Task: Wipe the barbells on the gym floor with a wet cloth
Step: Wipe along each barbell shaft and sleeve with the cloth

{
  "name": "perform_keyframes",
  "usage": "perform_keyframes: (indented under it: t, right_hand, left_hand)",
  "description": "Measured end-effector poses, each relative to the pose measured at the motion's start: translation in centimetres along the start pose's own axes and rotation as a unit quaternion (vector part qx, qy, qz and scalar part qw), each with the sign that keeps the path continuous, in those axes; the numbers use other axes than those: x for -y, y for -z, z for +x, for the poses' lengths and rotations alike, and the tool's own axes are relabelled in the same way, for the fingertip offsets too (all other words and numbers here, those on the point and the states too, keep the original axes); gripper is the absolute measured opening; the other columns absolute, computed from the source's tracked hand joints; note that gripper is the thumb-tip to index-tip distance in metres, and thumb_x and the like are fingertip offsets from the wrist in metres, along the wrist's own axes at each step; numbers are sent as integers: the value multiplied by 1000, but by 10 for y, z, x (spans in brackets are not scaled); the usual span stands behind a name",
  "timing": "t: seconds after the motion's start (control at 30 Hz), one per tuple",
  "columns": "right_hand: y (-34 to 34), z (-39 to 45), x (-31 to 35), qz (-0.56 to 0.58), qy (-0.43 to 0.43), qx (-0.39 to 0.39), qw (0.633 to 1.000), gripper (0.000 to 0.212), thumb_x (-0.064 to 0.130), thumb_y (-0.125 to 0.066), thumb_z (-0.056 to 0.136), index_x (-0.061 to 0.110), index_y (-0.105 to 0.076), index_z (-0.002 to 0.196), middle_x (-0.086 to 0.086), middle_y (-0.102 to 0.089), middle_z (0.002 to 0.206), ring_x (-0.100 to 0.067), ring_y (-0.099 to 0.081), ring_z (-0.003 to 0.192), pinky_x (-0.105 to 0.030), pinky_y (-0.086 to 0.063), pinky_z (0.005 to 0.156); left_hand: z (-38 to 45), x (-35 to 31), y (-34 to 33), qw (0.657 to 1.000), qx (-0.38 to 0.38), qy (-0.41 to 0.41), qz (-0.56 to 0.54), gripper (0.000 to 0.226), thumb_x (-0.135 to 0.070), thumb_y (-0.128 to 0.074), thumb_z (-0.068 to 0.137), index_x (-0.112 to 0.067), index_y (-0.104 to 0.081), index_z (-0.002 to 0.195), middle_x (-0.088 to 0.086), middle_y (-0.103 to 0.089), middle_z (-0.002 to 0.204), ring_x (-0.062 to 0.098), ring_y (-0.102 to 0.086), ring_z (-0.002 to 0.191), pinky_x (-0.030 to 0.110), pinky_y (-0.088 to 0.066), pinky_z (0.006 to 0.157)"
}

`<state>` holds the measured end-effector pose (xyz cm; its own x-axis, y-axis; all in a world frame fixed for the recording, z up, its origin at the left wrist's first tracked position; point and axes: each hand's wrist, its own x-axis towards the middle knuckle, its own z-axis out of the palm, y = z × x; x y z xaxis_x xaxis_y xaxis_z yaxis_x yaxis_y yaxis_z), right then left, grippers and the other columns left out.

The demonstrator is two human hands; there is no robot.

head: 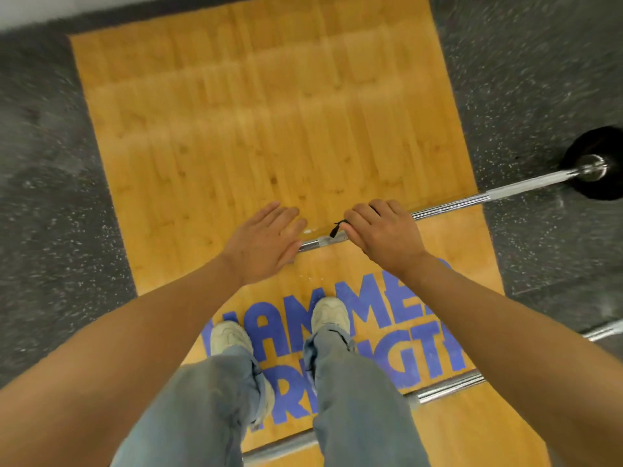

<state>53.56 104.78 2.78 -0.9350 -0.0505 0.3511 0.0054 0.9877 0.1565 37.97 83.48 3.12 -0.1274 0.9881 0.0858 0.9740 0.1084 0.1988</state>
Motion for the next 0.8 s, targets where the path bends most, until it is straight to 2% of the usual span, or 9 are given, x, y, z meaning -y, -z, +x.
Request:
perform_keyframes:
  t: [0.2,0.4,0.53,0.7,0.8]
  right_hand:
    - [93,21,-28,22,-8,-4,1000,45,36,-37,109,14,-69,86,-3,-65,79,-25,-59,64,-33,-47,57]
    - [169,44,-56,15,-61,-12,998,48,37,-33,110,15,-69,86,-2,-66,78,-25,-58,62,-32,-44,56]
    - [194,50,-74,-6,-59,-4,998,49,37,-33,110,15,-69,86,-2,-64,75,-25,-57,60,-32,-43,53]
    - [219,51,-93,-24,-80,2,996,47,36,-35,109,15,-70,87,-2,-65,76,-24,-57,60,-33,-44,52]
    - [229,56,-109,-42,-81,10,996,43,36,-39,108,15,-69,86,-1,-64,75,-23,-56,59,-32,-42,52]
  left_hand:
    - [24,-35,101,1000,-15,-17,10,33,-29,-42,99,-5,-57,115,18,-64,117,33,-64,102,45,-39,104]
    - [64,-59,177,999,-38,-6,29,37,-30,-38,101,-5,-60,118,17,-62,120,32,-62,106,44,-39,106]
    - [94,-68,203,997,-60,-25,33,34,-29,-38,100,-7,-54,121,15,-62,124,31,-61,110,45,-44,104]
    - [120,-59,221,990,-108,-70,56,31,-27,-40,98,-8,-54,117,14,-63,120,30,-61,108,43,-38,104]
    - [134,-54,228,988,-105,-77,83,31,-28,-39,98,-8,-55,117,13,-61,121,30,-59,107,44,-38,105]
